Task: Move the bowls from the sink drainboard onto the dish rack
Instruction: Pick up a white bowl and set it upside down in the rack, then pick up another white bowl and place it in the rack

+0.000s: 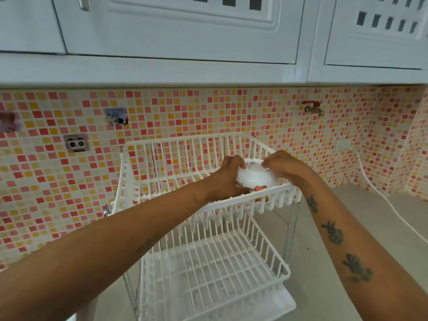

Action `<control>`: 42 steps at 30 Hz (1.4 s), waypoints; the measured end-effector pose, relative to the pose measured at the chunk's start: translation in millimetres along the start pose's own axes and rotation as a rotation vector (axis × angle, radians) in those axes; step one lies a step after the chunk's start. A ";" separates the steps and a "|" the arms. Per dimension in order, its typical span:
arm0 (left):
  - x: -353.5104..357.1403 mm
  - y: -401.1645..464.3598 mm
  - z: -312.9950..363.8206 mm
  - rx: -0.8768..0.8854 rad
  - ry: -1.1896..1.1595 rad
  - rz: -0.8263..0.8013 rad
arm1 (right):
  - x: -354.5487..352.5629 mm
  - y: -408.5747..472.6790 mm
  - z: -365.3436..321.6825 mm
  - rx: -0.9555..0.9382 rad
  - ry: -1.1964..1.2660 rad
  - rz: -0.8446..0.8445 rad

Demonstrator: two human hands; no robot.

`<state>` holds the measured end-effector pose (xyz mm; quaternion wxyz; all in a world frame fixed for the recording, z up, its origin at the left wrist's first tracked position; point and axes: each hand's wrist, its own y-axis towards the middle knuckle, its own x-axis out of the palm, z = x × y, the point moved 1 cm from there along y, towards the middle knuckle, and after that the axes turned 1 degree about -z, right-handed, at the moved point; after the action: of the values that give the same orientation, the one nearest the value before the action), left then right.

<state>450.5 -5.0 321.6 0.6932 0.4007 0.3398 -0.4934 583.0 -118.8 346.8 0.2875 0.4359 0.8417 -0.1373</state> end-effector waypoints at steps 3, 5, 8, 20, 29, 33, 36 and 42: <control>-3.2 -0.9 1.2 -0.010 0.023 -0.020 | -2.0 -6.6 0.7 -0.141 0.031 0.076; -10.1 -3.8 2.8 -0.022 0.052 -0.034 | -3.9 -15.2 -1.6 -0.266 0.070 0.152; -29.5 -12.1 3.3 -0.032 0.045 0.008 | -7.1 -25.6 -10.7 -0.442 0.037 0.306; -146.3 -182.7 -73.6 -0.196 -0.204 0.752 | 142.5 -113.2 -173.8 -0.737 0.615 -0.110; -187.8 -387.9 -177.5 -0.663 -0.135 1.131 | 334.1 -213.3 -246.5 -0.766 0.631 -0.685; -164.6 -465.5 -219.3 -0.888 -0.184 1.164 | 414.8 -231.5 -245.8 -0.617 0.547 -0.850; -135.6 -508.8 -238.0 -1.008 -0.304 1.179 | 485.8 -236.2 -217.4 -0.452 0.380 -0.959; -63.8 -575.5 -277.3 -1.293 -0.486 1.130 | 582.0 -249.6 -132.0 -0.094 0.119 -1.081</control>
<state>-138.9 157.8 125.9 0.9763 -0.0768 0.1471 0.1387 67.4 180.5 95.9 0.1472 -0.0650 0.9659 -0.2029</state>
